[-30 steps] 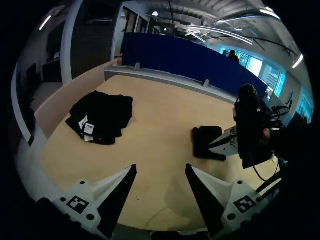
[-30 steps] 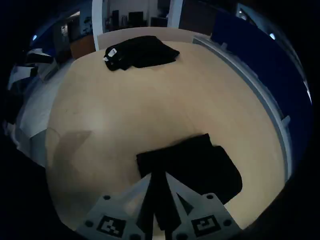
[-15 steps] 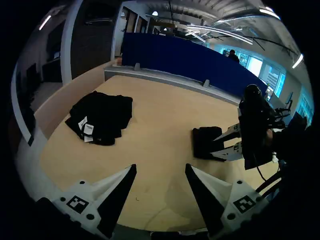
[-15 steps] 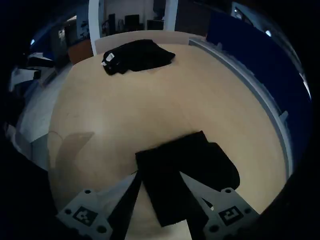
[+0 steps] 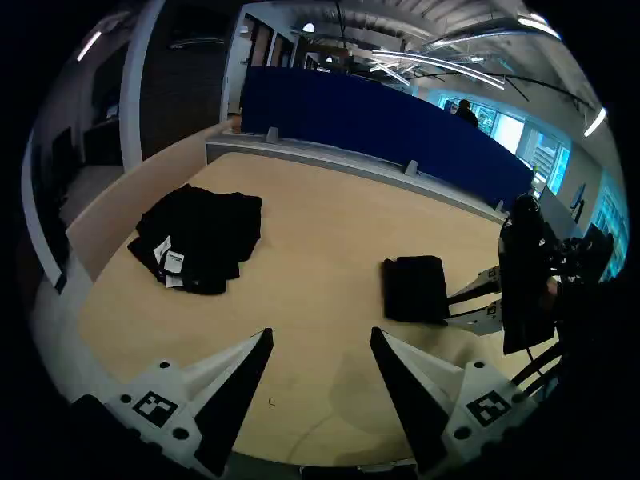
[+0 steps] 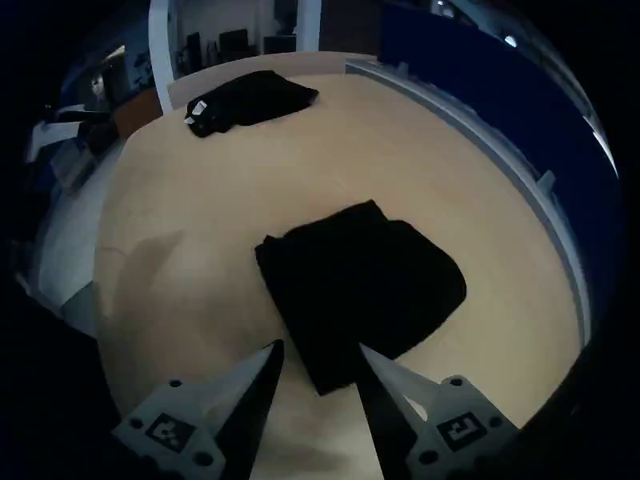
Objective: Fold towel
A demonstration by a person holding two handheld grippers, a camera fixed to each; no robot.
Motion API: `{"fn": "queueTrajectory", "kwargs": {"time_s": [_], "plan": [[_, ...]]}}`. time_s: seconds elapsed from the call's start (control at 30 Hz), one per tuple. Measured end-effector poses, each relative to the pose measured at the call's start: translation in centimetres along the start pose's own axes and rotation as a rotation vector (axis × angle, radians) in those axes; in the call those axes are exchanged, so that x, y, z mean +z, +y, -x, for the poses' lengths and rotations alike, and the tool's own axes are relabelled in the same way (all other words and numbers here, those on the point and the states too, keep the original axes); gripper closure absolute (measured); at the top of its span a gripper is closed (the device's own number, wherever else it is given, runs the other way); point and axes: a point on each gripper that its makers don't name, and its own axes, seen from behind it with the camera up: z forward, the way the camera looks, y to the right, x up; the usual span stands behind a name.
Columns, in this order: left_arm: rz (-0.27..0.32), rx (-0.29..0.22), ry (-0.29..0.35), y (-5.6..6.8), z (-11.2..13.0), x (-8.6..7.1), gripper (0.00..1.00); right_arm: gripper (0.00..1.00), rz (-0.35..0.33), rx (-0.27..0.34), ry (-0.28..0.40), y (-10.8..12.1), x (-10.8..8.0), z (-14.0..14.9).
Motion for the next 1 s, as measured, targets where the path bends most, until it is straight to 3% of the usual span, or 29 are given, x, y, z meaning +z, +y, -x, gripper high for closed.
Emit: {"fn": "queueTrajectory", "kwargs": {"time_s": [0.2, 0.5, 0.87, 1.0], "plan": [[0.006, 0.001, -0.003, 0.2, 0.1, 0.1, 0.1, 0.38, 0.019, 0.044, -0.023, 0.6, -0.3, 2.3], [0.01, 0.001, -0.004, 0.4, 0.1, 0.2, 0.1, 0.42, 0.03, 0.074, -0.029, 0.7, 0.4, 3.4], [0.01, 0.002, -0.005, 0.4, 0.0, 0.3, 0.1, 0.83, 0.034, 0.114, -0.024, 0.6, 0.5, 3.6], [0.011, 0.003, -0.006, 0.5, -0.1, 0.4, 0.1, 0.91, 0.034, 0.111, -0.02, 0.5, 0.5, 3.7]]}}
